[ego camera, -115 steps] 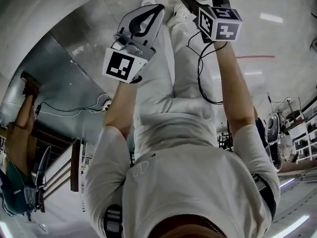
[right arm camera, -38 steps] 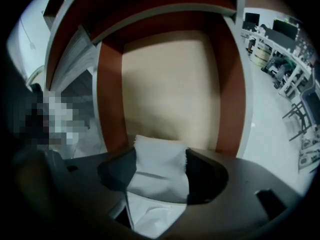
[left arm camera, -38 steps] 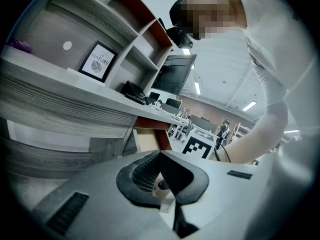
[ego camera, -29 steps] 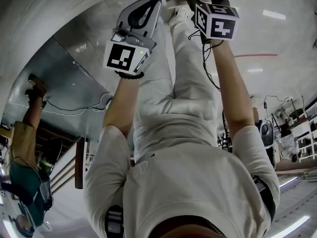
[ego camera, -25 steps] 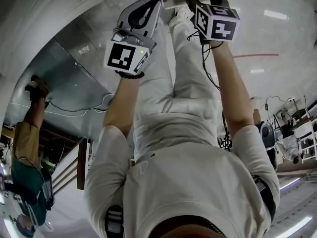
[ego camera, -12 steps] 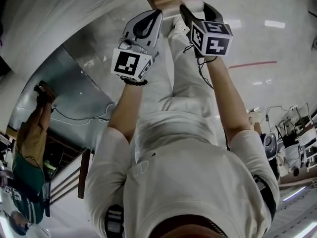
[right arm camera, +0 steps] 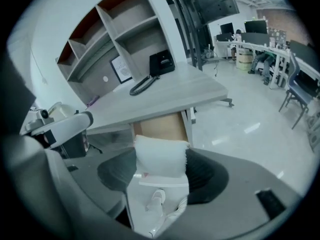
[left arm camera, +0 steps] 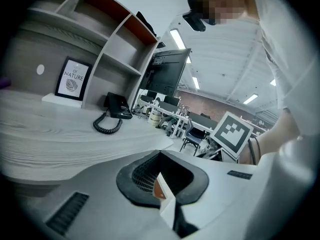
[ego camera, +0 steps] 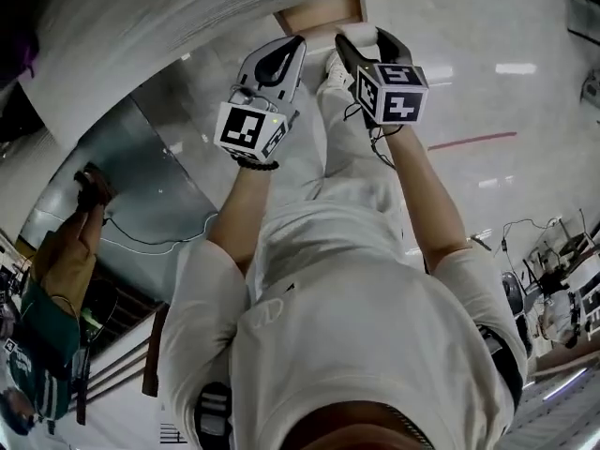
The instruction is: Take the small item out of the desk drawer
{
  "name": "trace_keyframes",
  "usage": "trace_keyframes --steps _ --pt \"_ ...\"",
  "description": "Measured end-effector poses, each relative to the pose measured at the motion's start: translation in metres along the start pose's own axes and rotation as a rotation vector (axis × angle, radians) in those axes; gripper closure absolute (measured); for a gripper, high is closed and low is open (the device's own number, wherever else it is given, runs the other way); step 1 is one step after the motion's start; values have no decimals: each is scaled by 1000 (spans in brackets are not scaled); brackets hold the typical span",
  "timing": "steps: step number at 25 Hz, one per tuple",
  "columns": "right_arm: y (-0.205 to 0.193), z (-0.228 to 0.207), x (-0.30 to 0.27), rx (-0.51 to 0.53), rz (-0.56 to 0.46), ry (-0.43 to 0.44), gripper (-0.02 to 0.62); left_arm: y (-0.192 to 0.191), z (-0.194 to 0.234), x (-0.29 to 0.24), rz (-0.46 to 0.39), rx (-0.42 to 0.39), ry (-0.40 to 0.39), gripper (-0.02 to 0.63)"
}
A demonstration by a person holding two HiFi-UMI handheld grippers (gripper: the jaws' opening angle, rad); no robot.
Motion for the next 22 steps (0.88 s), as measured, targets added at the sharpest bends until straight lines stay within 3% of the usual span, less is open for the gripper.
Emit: trace_keyframes --steps 8,22 --pt "40 33 72 64 -104 14 310 49 -15 47 -29 -32 14 607" --pt "102 59 185 124 -325 -13 310 149 -26 105 -162 -160 41 606"
Point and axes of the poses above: the fingertips, and each gripper's own axes: x backward along the fingers, z to its left, y out of its top, the point moved 4 cm from there along x, backward along the fingers, and after that the axes turned 10 degrees about z, right-handed, at the moved point
